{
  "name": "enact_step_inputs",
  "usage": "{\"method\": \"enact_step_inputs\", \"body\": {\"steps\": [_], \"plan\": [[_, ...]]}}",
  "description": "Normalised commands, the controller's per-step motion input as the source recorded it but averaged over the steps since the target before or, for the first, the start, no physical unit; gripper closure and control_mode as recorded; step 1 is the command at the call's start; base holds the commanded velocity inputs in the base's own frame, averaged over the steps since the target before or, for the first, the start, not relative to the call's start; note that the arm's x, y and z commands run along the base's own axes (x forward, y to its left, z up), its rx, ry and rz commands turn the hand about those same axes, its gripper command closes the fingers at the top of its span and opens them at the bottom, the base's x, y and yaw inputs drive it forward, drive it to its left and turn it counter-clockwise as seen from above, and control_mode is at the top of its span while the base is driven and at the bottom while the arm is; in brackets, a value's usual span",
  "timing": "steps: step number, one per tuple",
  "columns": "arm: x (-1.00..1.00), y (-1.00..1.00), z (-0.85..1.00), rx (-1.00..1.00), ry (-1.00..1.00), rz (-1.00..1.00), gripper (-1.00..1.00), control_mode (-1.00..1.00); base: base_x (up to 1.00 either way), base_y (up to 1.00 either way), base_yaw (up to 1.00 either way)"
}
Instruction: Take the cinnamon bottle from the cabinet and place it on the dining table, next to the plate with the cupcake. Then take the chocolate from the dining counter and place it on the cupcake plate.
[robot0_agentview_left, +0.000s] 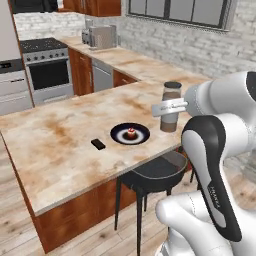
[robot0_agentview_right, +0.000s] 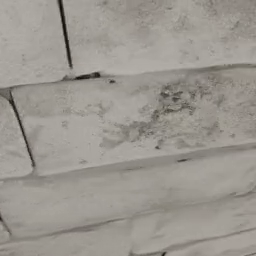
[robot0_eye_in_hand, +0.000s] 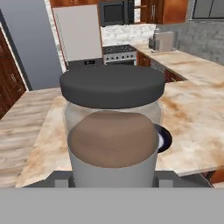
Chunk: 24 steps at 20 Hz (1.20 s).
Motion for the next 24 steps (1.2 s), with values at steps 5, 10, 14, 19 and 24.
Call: {"method": "enact_step_inputs", "body": {"steps": [5, 10, 14, 19, 24], "plan": [[0.00, 0.00, 0.00, 0.00, 0.00, 0.00, 1.00, 1.00, 0.13, -0.69, 0.54], [0.00, 0.00, 0.00, 0.00, 0.00, 0.00, 1.00, 1.00, 0.31, -0.71, 0.44], [0.00, 0.00, 0.00, 0.00, 0.00, 0.00, 1.00, 1.00, 0.51, -0.48, 0.23], [0.00, 0.00, 0.00, 0.00, 0.00, 0.00, 1.00, 1.00, 0.68, -0.10, 0.09], [0.21, -0.14, -0.09, 0.02, 0.00, 0.05, 1.00, -1.00, 0.33, 0.00, 0.05]]}}
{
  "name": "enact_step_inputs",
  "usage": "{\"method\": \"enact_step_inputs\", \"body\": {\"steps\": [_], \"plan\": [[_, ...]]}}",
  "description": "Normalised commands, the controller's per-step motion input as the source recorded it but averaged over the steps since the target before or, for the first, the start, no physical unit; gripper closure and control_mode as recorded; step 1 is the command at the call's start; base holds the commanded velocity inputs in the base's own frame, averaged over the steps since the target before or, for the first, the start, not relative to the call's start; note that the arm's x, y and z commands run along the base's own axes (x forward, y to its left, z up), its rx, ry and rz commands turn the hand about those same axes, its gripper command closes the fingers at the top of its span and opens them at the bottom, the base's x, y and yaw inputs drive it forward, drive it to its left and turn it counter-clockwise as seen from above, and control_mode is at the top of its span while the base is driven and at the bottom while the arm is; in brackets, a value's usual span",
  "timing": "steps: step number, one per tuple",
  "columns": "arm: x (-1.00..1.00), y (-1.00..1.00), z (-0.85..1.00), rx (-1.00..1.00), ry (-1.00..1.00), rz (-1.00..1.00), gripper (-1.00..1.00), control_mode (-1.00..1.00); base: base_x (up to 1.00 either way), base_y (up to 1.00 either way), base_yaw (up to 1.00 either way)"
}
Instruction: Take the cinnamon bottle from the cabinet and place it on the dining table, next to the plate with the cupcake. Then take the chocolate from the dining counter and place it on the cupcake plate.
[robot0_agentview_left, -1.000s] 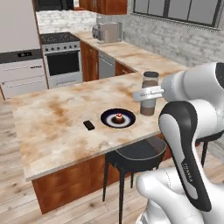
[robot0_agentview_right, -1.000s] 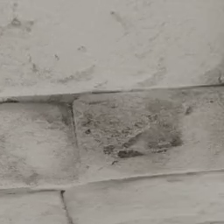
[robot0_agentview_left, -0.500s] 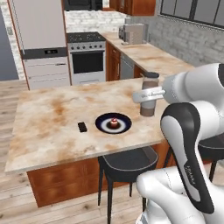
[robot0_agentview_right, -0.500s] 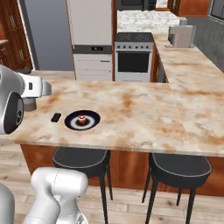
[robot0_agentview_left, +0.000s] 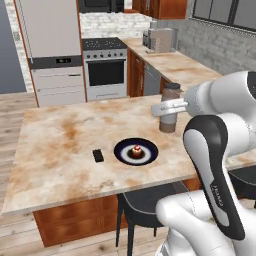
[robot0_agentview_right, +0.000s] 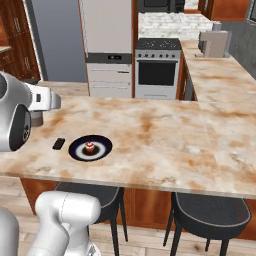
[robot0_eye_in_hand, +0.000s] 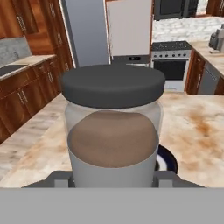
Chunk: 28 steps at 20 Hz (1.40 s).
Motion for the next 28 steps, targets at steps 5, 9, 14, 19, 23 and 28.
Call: {"method": "enact_step_inputs", "body": {"steps": [5, 9, 14, 19, 23, 28], "plan": [[0.67, -0.92, -0.36, 0.08, 0.00, 0.21, 1.00, -1.00, 0.00, 0.00, 0.00], [0.98, -0.94, -0.74, 0.08, 0.06, 0.26, 1.00, -1.00, 0.00, 0.00, 0.00], [0.80, -0.69, -0.90, 0.02, 0.07, 0.10, 1.00, -1.00, 0.00, 0.00, 0.00], [0.62, -0.32, -0.99, -0.05, 0.00, 0.00, 1.00, -1.00, 0.00, 0.00, 0.00], [0.51, 0.00, -0.91, -0.04, 0.00, 0.00, 1.00, -1.00, 0.00, 0.00, 0.00], [0.43, -0.04, -0.66, -0.01, 0.00, 0.00, 1.00, -1.00, 0.00, 0.00, 0.00]]}}
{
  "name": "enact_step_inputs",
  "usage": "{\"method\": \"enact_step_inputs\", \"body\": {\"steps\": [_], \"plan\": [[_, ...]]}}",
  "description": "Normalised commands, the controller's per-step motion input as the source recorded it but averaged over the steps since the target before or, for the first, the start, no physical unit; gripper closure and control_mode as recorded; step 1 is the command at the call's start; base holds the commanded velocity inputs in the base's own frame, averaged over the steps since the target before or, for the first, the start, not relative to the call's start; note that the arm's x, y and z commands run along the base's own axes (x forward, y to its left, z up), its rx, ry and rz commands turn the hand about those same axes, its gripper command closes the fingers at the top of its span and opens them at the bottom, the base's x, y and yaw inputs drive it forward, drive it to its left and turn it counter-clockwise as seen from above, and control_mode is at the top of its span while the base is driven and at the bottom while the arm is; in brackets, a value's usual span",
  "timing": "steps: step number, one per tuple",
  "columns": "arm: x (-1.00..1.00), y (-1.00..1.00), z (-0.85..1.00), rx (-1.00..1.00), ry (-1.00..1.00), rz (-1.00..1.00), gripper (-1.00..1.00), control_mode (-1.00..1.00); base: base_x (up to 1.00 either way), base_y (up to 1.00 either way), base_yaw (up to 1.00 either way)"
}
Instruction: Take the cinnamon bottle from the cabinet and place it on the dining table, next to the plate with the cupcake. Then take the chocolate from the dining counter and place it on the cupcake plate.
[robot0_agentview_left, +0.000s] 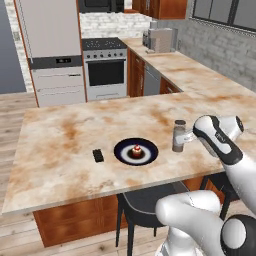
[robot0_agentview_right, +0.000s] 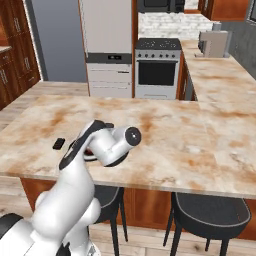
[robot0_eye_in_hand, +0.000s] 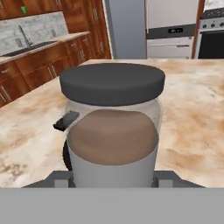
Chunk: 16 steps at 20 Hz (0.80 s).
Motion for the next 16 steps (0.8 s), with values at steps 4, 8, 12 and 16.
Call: {"method": "enact_step_inputs", "body": {"steps": [4, 8, 12, 16], "plan": [[0.59, -0.05, -0.55, -0.01, -0.02, 0.00, 1.00, -1.00, 0.00, 0.00, 0.00], [0.49, -0.11, -0.37, -0.01, 0.00, 0.00, 1.00, -1.00, 0.00, 0.00, 0.00], [0.24, -0.21, -0.32, 0.00, 0.00, 0.00, 1.00, -1.00, 0.00, 0.00, 0.00], [0.32, -0.02, -0.31, 0.00, -0.01, 0.00, 1.00, -1.00, 0.00, 0.00, 0.00]]}}
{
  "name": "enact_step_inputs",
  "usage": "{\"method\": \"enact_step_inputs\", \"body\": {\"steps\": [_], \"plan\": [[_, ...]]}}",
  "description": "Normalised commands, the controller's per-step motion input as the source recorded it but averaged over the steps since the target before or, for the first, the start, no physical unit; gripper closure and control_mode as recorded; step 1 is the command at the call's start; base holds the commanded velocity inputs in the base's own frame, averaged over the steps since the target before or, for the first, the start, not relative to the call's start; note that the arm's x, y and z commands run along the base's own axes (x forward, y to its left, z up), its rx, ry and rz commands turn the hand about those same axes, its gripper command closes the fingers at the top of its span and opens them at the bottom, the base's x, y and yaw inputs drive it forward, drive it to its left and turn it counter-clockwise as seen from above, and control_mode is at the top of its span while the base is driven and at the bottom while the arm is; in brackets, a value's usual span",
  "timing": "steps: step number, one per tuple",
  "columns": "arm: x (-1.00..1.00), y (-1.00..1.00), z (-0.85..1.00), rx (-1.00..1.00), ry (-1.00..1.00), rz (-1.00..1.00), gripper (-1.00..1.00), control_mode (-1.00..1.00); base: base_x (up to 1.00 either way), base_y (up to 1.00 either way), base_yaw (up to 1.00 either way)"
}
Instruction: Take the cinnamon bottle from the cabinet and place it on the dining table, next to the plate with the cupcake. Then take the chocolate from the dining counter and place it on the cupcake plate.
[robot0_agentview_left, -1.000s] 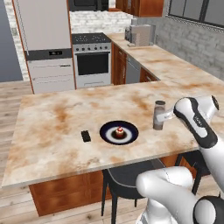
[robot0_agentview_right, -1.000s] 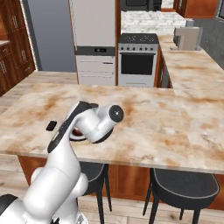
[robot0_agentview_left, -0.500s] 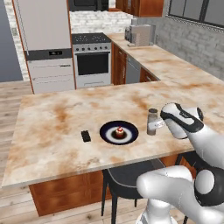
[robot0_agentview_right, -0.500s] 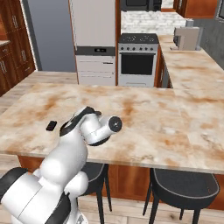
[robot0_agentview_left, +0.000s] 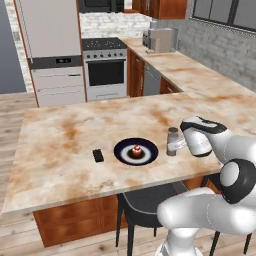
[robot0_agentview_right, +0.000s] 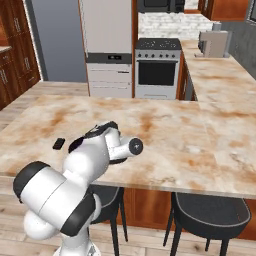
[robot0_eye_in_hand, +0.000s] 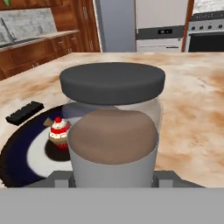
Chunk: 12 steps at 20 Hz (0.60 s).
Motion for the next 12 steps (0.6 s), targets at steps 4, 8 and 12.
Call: {"method": "enact_step_inputs", "body": {"steps": [4, 8, 12], "plan": [[0.29, 0.00, -0.20, 0.00, -0.05, 0.00, 1.00, -1.00, 0.00, 0.00, 0.00], [0.10, 0.00, -0.21, 0.00, -0.05, 0.00, 1.00, -1.00, 0.00, 0.00, 0.00], [0.03, 0.00, -0.09, 0.00, -0.05, 0.00, 1.00, -1.00, 0.00, 0.00, 0.00]]}}
